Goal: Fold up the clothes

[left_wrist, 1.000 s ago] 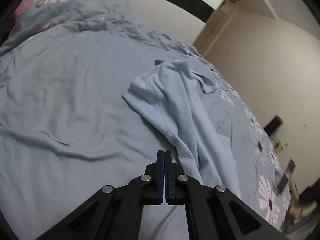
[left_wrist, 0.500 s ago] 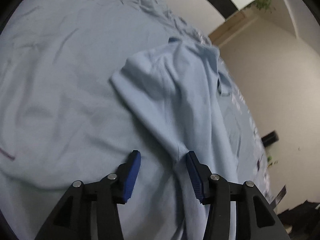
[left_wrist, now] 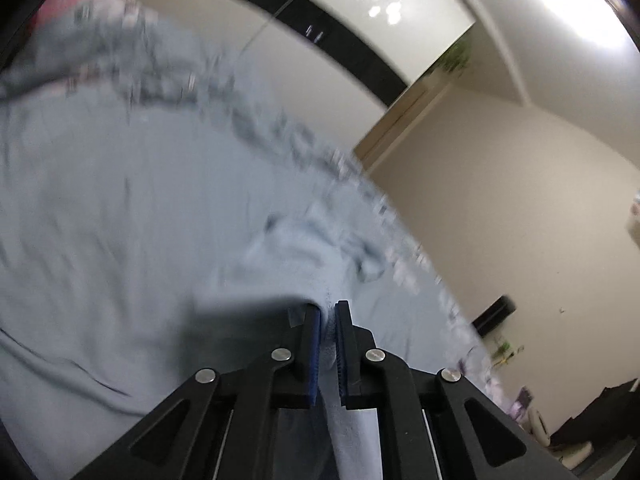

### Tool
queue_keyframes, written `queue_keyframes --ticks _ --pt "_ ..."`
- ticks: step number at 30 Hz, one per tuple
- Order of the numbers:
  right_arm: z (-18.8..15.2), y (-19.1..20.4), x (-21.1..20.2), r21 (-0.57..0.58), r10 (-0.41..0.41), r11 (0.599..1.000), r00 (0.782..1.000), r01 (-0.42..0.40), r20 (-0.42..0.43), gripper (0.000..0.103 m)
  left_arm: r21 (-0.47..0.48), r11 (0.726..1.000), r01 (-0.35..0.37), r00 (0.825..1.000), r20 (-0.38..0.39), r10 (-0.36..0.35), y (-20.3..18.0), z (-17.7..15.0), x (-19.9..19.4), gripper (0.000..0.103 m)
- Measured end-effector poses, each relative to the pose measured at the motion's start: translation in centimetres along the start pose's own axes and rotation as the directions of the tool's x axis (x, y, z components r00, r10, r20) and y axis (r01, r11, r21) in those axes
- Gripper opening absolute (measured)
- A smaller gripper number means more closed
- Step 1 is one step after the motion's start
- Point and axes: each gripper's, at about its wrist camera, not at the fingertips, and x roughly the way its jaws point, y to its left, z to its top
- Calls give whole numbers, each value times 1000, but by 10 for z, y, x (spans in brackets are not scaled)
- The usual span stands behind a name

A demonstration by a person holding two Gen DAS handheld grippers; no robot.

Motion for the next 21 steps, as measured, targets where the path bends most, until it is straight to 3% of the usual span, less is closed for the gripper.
queue_keyframes --ticks 2,5,9,11,15,17,19,21 --pt "-2 0 1 7 17 1000 1000 -17 -3 9 43 999 23 998 64 -25 -10 28 -38 7" --pt "-4 4 0 -3 39 999 999 -39 -6 9 147 987 59 978 192 -87 -39 56 -105 7" --pt "-2 6 1 -2 58 998 998 -58 -2 9 262 958 117 954 240 -182 -87 81 -135 7" --pt "-1 5 1 6 64 998 998 -64 0 9 319 933 165 957 177 -230 -116 79 -119 7" --pt "-1 4 0 1 58 998 998 -58 -2 9 402 887 227 972 -41 -230 -167 40 -43 7" --pt "0 1 -4 -2 44 999 999 -44 1 9 379 880 285 954 -196 -225 -183 3 8 7" --pt "1 -6 -9 9 24 1000 1000 -24 10 9 362 869 337 915 -345 -211 -200 -41 52 7" --pt "3 -15 -16 26 2 1000 1000 -3 21 9 356 860 365 877 -441 -190 -216 -80 76 8"
